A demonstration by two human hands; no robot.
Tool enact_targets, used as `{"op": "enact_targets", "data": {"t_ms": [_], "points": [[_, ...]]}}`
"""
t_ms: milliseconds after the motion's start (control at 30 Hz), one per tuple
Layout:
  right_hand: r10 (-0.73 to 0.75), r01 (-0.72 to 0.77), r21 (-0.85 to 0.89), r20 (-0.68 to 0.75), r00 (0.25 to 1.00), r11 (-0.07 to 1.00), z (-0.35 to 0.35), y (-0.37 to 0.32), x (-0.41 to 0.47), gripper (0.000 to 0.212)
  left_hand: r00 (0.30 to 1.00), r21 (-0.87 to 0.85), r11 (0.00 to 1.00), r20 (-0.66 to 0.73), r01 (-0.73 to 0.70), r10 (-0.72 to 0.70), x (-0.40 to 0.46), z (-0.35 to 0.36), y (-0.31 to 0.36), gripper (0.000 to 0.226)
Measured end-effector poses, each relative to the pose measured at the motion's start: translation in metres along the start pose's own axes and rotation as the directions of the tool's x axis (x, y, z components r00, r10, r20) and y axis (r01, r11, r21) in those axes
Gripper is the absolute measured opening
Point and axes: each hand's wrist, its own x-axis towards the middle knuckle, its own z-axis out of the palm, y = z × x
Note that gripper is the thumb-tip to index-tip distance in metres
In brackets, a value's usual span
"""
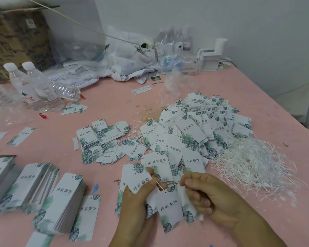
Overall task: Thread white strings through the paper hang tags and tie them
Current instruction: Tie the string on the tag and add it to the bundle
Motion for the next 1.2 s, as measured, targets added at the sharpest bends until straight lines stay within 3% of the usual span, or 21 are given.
{"op": "enact_targets", "data": {"t_ms": [167, 333, 433, 500, 567, 733, 833, 933, 1000, 1067, 1200], "points": [[-0.078, 0.096, 0.120, -0.147, 0.986, 0.988, -0.010, -0.006, 0.000, 0.005, 0.999, -0.063, 0.998, -0.033, -0.022, 0.020, 0.005, -0.006, 0.004, 0.036], [-0.217, 0.241, 0.148, -0.160, 0.963, 0.959, 0.014, 0.003, -0.001, 0.010, 0.998, 0.062, 0.998, -0.059, 0.013, -0.009, -0.002, -0.002, -0.008, 0.032], [-0.324, 0.295, -0.175, -0.164, 0.932, 0.939, 0.036, 0.012, -0.005, 0.012, 0.997, 0.186, 0.982, -0.072, 0.012, 0.001, -0.003, -0.002, -0.013, 0.030], [-0.433, 0.315, -0.437, -0.201, 0.879, 0.842, 0.043, 0.020, -0.005, 0.016, 0.996, 0.248, 0.969, -0.085, 0.003, 0.019, -0.003, -0.003, -0.016, 0.037], [-0.518, 0.322, -0.582, -0.206, 0.830, 0.747, 0.045, 0.027, -0.003, 0.009, 0.994, 0.281, 0.960, -0.104, 0.005, 0.026, -0.002, -0.004, -0.018, 0.045], [-0.605, 0.327, -0.703, -0.183, 0.775, 0.632, 0.041, 0.031, 0.000, 0.018, 0.995, 0.181, 0.983, -0.096, 0.031, -0.013, -0.001, -0.003, -0.020, 0.039], [-0.679, 0.343, -0.769, -0.156, 0.717, 0.539, 0.040, 0.034, 0.000, 0.013, 0.995, 0.141, 0.988, -0.092, 0.058, -0.046, 0.000, -0.003, -0.021, 0.034], [-0.743, 0.304, -0.849, -0.145, 0.654, 0.433, 0.038, 0.037, 0.000, 0.010, 0.995, 0.194, 0.980, -0.097, 0.051, -0.033, 0.000, -0.002, -0.020, 0.034], [-0.757, 0.272, -0.881, -0.135, 0.639, 0.387, 0.038, 0.038, 0.000, 0.009, 0.996, 0.321, 0.947, -0.084, 0.005, 0.023, -0.001, -0.002, -0.018, 0.026], [-0.753, 0.266, -0.879, -0.146, 0.642, 0.397, 0.037, 0.039, 0.001, 0.007, 0.996, 0.414, 0.910, -0.059, -0.038, 0.069, -0.003, -0.002, -0.017, 0.021], [-0.670, 0.296, -0.782, -0.200, 0.715, 0.549, 0.036, 0.037, 0.001, 0.012, 0.993, 0.545, 0.832, 0.000, -0.099, 0.118, -0.010, 0.003, -0.016, 0.026]]}}
